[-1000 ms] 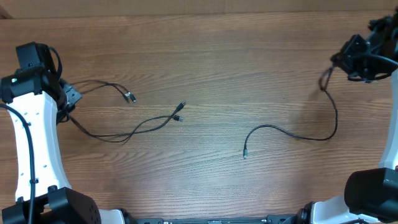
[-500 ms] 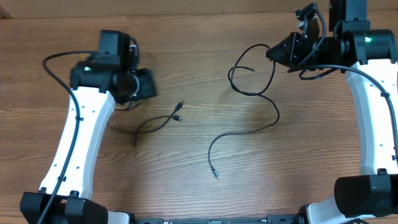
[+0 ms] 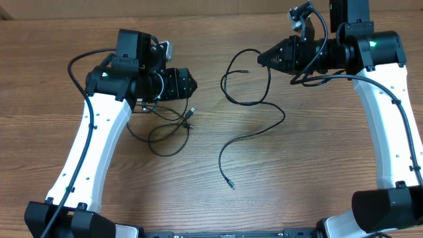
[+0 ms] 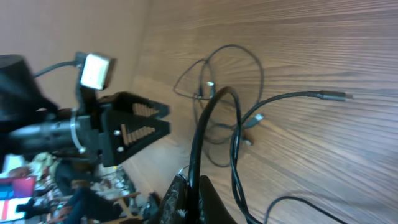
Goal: Untangle cables
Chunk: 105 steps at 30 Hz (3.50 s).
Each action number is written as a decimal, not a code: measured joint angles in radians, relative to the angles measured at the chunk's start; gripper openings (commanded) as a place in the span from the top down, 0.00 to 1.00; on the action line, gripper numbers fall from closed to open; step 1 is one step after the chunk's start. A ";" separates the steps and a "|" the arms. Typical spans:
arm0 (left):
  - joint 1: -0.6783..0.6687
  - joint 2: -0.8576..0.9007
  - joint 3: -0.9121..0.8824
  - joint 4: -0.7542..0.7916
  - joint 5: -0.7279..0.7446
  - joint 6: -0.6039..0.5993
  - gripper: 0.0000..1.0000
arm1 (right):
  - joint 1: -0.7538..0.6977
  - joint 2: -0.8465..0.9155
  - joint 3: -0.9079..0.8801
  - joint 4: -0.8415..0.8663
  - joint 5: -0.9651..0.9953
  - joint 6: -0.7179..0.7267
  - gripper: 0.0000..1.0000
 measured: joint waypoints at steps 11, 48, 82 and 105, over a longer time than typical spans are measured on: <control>-0.022 0.004 -0.141 0.337 0.214 0.002 0.20 | 0.055 0.000 0.000 -0.147 -0.032 -0.138 0.96; -0.024 -0.019 -0.145 0.267 0.004 -1.208 0.96 | 0.197 0.000 -0.149 0.022 0.254 0.077 0.30; 0.028 -0.019 -0.145 0.403 0.199 -1.483 0.96 | 0.437 0.011 -0.425 0.663 0.442 0.367 0.96; -0.046 -0.019 -0.148 0.511 0.580 0.053 0.96 | 0.354 -0.131 -0.435 0.777 0.529 0.549 0.96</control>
